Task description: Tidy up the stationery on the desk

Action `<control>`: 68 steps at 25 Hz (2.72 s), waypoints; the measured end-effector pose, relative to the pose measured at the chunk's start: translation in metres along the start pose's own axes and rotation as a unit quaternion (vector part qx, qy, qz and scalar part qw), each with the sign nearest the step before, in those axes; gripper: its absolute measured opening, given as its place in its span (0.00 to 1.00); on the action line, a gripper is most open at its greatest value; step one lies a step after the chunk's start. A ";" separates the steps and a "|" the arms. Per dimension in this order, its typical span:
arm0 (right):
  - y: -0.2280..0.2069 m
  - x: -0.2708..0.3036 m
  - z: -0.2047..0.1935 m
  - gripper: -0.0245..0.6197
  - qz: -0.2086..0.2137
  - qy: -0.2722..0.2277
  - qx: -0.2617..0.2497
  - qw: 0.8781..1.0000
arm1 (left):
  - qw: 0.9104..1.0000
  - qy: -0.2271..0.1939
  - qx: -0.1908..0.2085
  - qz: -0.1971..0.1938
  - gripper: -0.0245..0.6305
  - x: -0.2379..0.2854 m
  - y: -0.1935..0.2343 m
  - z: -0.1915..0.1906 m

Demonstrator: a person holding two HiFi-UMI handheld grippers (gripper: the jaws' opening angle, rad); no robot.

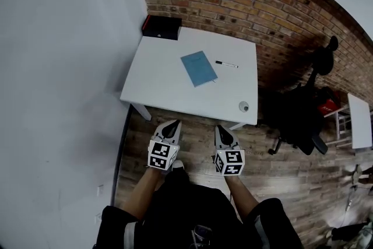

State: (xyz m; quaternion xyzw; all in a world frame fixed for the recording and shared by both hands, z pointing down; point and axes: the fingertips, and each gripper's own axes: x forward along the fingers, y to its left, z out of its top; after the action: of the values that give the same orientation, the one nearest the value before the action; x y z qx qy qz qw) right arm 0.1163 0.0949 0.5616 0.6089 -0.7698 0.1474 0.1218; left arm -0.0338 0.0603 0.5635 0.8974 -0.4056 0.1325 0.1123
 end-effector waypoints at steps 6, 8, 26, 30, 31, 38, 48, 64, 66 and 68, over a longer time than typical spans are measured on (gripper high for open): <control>0.005 0.044 0.013 0.08 -0.010 0.005 0.010 1.000 | 1.000 0.006 0.002 -0.010 0.06 0.022 0.043 0.013; 0.006 0.055 0.016 0.07 -0.011 0.006 0.011 1.000 | 1.000 0.009 0.001 -0.013 0.06 0.029 0.053 0.015; -0.045 0.169 0.039 0.08 -0.014 0.019 0.028 0.999 | 0.999 0.042 -0.004 -0.027 0.06 0.130 0.107 0.024; -0.060 0.202 0.052 0.08 -0.003 0.023 0.032 0.999 | 0.998 0.053 -0.004 -0.018 0.06 0.161 0.124 0.035; -0.064 0.211 0.055 0.08 -0.001 0.025 0.032 0.999 | 0.998 0.055 -0.004 -0.016 0.06 0.168 0.127 0.037; -0.096 0.268 0.070 0.08 0.013 0.041 0.025 0.999 | 0.997 0.068 -0.018 -0.014 0.06 0.221 0.146 0.048; -0.130 0.326 0.052 0.13 0.040 0.104 -0.004 0.994 | 0.993 0.111 -0.042 0.009 0.08 0.274 0.162 0.031; -0.147 0.370 -0.009 0.26 0.102 0.223 0.009 0.969 | 0.971 0.206 -0.121 0.001 0.30 0.321 0.158 -0.034; -0.149 0.375 -0.015 0.27 0.107 0.232 0.011 0.967 | 0.966 0.221 -0.136 0.011 0.30 0.327 0.160 -0.043; -0.151 0.382 -0.020 0.27 0.111 0.241 0.012 0.964 | 0.962 0.232 -0.144 0.015 0.30 0.332 0.161 -0.049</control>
State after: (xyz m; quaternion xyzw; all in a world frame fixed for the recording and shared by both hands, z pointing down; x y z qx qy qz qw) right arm 0.1762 -0.2743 0.7318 0.4673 -0.7788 0.3115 0.2795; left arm 0.0480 -0.2599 0.7341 0.8101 -0.3971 0.2784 0.3294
